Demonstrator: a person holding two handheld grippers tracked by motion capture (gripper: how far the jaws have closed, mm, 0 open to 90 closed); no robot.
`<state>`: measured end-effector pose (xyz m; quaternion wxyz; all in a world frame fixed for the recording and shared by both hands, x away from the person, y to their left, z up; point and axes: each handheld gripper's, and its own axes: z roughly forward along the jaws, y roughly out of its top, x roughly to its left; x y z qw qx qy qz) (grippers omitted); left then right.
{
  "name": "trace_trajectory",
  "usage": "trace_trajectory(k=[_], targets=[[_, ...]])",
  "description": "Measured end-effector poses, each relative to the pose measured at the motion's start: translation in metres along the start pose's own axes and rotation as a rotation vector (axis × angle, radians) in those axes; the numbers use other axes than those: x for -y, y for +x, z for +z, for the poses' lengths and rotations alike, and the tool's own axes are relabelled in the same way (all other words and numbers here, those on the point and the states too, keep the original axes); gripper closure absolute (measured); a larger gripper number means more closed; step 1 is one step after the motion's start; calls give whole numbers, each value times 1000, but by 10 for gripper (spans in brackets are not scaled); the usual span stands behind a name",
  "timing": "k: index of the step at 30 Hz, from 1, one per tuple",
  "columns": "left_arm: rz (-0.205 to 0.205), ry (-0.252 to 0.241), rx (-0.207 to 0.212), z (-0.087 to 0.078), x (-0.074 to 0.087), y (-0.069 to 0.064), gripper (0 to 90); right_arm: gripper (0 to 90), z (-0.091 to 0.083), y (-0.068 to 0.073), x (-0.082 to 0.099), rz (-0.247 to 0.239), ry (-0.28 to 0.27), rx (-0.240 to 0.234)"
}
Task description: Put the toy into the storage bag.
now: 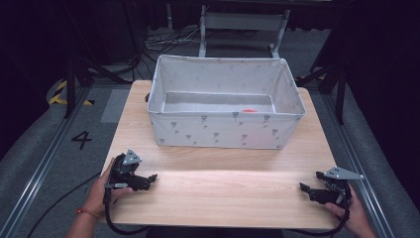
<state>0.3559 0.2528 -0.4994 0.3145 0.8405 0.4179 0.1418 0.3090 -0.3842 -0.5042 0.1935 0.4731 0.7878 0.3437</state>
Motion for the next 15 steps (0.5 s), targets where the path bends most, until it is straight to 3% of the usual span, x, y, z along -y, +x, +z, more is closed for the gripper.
trace_trajectory(k=[15], targets=[[-5, 0, -4, 0, 0, 0, 1, 153, 0, 0, 0, 5, 2, 9]])
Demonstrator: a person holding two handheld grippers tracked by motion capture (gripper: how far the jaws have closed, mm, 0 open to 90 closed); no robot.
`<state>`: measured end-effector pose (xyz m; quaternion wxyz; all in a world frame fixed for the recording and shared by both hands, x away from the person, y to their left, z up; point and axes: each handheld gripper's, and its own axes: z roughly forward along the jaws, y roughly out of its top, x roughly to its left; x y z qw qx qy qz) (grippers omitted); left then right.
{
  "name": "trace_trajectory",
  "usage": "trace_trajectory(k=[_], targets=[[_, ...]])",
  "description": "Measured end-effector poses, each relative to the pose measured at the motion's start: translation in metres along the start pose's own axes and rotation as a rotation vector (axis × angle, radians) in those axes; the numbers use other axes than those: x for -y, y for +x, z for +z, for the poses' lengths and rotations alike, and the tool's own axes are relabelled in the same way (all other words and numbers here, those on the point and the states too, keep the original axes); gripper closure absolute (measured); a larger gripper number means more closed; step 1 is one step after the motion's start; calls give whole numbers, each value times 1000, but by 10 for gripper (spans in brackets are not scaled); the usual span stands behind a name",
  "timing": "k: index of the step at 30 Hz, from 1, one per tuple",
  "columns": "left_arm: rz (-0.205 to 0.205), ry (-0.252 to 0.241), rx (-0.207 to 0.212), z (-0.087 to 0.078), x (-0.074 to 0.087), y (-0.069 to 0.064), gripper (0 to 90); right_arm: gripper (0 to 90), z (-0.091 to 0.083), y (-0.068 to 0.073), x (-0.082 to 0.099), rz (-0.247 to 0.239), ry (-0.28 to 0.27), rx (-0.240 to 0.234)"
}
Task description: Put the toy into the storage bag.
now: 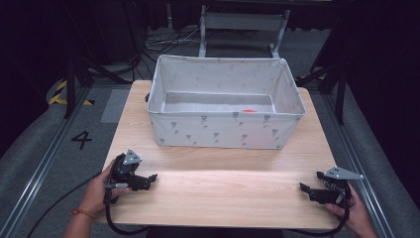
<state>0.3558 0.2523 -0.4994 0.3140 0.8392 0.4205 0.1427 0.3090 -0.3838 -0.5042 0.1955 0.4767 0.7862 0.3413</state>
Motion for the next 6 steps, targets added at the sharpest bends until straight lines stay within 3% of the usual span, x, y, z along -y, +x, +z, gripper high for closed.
trace_trajectory(k=[6], targets=[[4, 2, 0, 0, 0, 0, 1, 149, 0, 0, 0, 1, 1, 1]])
